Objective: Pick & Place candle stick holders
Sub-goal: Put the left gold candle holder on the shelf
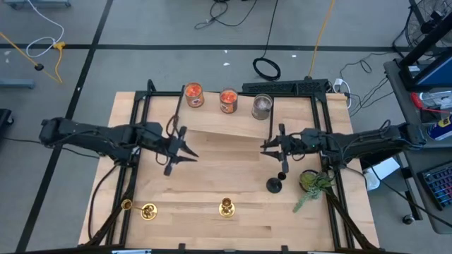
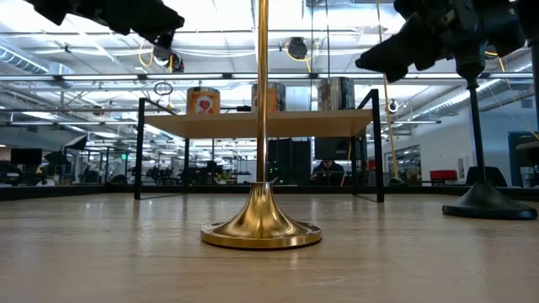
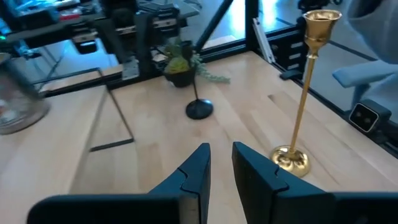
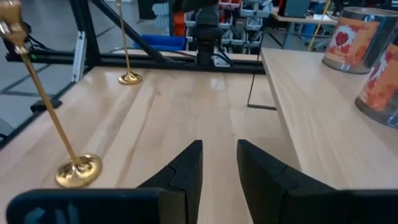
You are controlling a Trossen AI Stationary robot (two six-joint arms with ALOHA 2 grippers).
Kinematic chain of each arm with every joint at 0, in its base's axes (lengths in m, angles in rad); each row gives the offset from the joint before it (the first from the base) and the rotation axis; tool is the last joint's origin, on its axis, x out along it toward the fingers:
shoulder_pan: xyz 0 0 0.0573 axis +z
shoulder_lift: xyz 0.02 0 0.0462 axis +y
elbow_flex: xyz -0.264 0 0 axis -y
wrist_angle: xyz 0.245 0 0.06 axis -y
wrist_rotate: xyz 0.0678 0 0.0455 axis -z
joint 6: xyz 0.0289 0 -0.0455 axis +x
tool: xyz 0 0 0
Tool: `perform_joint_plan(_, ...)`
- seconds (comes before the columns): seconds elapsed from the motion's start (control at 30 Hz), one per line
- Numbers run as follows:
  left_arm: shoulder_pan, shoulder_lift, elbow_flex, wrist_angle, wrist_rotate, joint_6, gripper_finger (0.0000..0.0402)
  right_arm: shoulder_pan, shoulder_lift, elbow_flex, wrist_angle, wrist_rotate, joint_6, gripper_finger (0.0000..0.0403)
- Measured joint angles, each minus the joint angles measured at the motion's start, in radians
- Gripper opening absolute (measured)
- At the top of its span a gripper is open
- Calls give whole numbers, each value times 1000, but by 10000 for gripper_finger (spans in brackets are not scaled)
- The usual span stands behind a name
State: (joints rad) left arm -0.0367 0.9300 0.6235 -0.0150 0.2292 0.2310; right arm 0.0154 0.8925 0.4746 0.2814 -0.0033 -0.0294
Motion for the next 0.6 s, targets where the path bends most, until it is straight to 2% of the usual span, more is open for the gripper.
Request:
perform_joint_plan(0.17, -35, 122, 0, 106, 49, 39, 89, 0, 0, -12, -1, 1, -10, 96)
perform_joint_plan(0.47, -65, 297, 0, 319, 199, 88, 182, 0, 0, -42, 1, 2, -9, 95)
perform_joint_plan(0.6, -80, 365, 0, 400, 217, 82, 209, 0, 0, -44, 3, 3, -6, 94)
